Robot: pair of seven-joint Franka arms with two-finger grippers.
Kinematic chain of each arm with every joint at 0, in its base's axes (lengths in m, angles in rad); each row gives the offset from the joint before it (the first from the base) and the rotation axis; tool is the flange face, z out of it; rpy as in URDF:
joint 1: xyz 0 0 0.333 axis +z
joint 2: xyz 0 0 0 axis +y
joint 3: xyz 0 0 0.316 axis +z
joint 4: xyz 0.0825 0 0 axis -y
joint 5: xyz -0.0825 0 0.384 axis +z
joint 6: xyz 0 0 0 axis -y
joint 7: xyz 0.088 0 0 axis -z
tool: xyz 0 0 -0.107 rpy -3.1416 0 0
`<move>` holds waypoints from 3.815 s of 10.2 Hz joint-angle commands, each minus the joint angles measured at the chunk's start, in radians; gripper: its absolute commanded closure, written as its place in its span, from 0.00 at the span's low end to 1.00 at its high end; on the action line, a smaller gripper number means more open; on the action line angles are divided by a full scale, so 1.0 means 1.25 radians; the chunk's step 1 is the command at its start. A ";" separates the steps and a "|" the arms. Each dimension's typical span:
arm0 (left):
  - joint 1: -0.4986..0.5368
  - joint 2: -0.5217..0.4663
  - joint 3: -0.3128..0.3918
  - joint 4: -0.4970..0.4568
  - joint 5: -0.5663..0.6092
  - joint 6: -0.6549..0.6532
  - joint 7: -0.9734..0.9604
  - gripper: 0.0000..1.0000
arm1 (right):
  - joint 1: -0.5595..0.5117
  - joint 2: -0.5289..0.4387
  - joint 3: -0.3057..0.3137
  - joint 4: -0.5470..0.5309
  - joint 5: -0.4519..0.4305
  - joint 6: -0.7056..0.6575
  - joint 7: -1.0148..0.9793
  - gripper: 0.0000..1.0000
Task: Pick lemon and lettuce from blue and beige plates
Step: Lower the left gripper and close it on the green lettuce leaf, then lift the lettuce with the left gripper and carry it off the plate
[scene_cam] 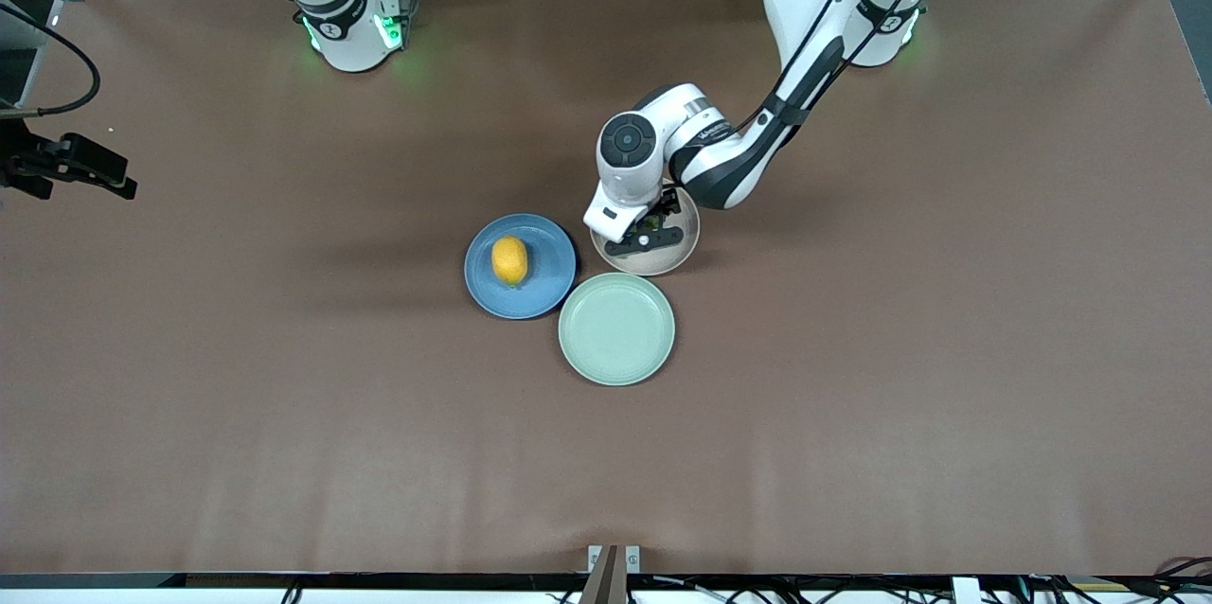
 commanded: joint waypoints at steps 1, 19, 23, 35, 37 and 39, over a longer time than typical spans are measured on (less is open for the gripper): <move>0.004 0.006 -0.012 -0.010 -0.023 0.020 -0.008 0.00 | -0.006 0.003 0.002 0.013 0.013 -0.011 0.002 0.00; 0.010 -0.064 -0.021 -0.091 -0.018 0.068 -0.012 1.00 | -0.008 0.003 0.002 0.011 0.013 -0.011 -0.001 0.00; 0.021 -0.163 -0.021 -0.089 -0.020 0.012 -0.012 1.00 | -0.013 0.004 0.002 0.011 0.013 -0.011 -0.003 0.00; 0.189 -0.249 -0.019 -0.080 -0.012 -0.055 0.079 1.00 | -0.016 0.004 0.002 0.011 0.013 -0.011 -0.003 0.00; 0.219 -0.250 -0.017 -0.075 -0.012 -0.077 0.121 1.00 | -0.014 0.004 0.002 0.011 0.013 -0.011 -0.003 0.00; 0.259 -0.252 -0.018 -0.075 -0.010 -0.096 0.177 1.00 | -0.014 0.004 0.002 0.010 0.013 -0.011 -0.003 0.00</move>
